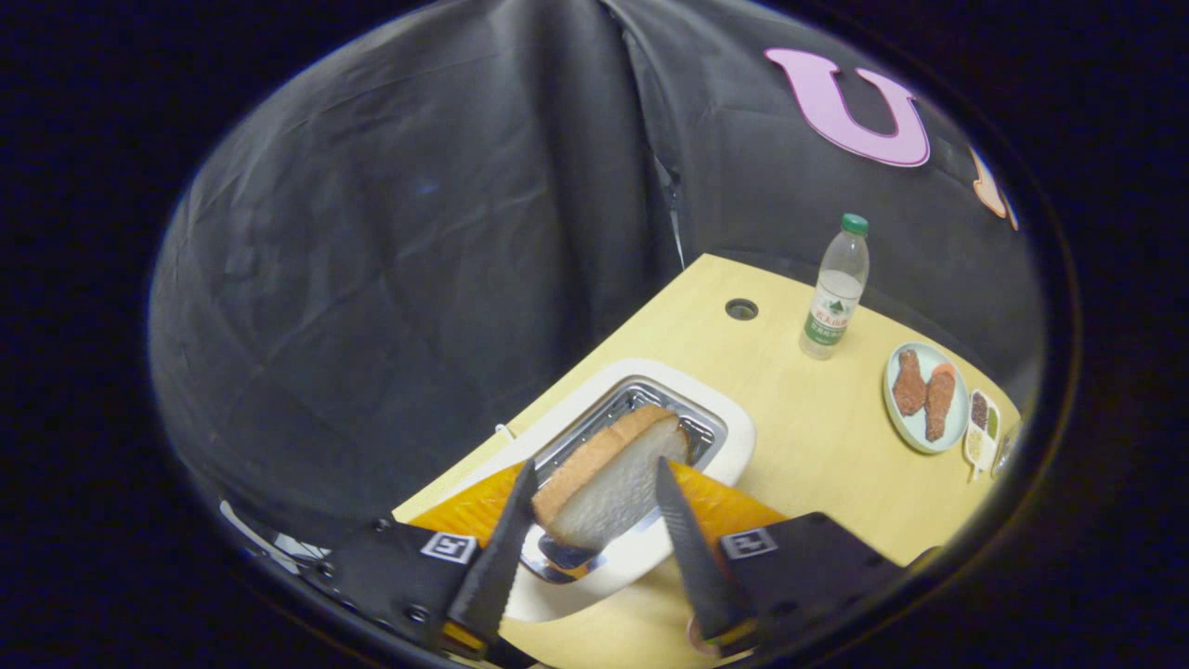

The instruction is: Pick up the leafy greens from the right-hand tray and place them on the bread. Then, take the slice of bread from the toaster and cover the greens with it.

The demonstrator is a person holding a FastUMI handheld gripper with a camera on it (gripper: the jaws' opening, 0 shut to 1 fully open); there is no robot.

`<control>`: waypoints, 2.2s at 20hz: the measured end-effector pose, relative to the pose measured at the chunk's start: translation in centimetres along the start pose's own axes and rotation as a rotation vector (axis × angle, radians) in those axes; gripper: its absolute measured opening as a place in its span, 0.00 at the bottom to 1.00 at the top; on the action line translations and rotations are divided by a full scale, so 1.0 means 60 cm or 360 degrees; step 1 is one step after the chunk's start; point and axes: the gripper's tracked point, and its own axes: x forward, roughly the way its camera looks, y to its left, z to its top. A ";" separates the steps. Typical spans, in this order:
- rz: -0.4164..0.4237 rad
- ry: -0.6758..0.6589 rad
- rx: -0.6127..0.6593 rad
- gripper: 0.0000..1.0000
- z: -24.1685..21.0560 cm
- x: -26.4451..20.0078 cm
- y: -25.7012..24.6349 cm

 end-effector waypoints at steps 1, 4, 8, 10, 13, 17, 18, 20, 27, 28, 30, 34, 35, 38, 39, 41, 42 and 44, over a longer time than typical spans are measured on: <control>0.0005 0.0006 0.0006 0.65 -0.001 0.004 0.001; -0.0046 -0.0017 -0.0038 0.35 0.007 -0.010 -0.019; 0.0050 -0.0044 0.0006 0.14 0.011 -0.042 -0.011; 0.0090 -0.0107 0.0028 0.14 0.028 -0.069 -0.017; 0.0135 -0.0190 0.0098 0.14 0.044 -0.118 -0.030; 0.0175 -0.0276 0.0229 0.14 0.058 -0.173 -0.065; 0.0148 -0.0290 0.0246 0.14 0.057 -0.185 -0.084; 0.0114 -0.0313 0.0295 0.14 0.046 -0.203 -0.118; 0.0005 -0.0313 0.0584 0.14 -0.049 -0.220 -0.214; 0.0000 -0.0311 0.0633 0.14 -0.064 -0.218 -0.226; -0.0006 -0.0309 0.0736 0.14 -0.088 -0.208 -0.243; -0.0017 -0.0316 0.0902 0.14 -0.145 -0.197 -0.275; -0.0026 -0.0316 0.0934 0.14 -0.159 -0.194 -0.283; -0.0044 -0.0269 0.1046 0.14 -0.216 -0.170 -0.300; -0.0054 -0.0260 0.1083 0.14 -0.234 -0.163 -0.305; -0.0116 -0.0239 0.1115 0.14 -0.265 -0.157 -0.321; -0.0155 -0.0222 0.1104 0.14 -0.281 -0.158 -0.331; -0.0195 -0.0199 0.1088 0.16 -0.304 -0.170 -0.351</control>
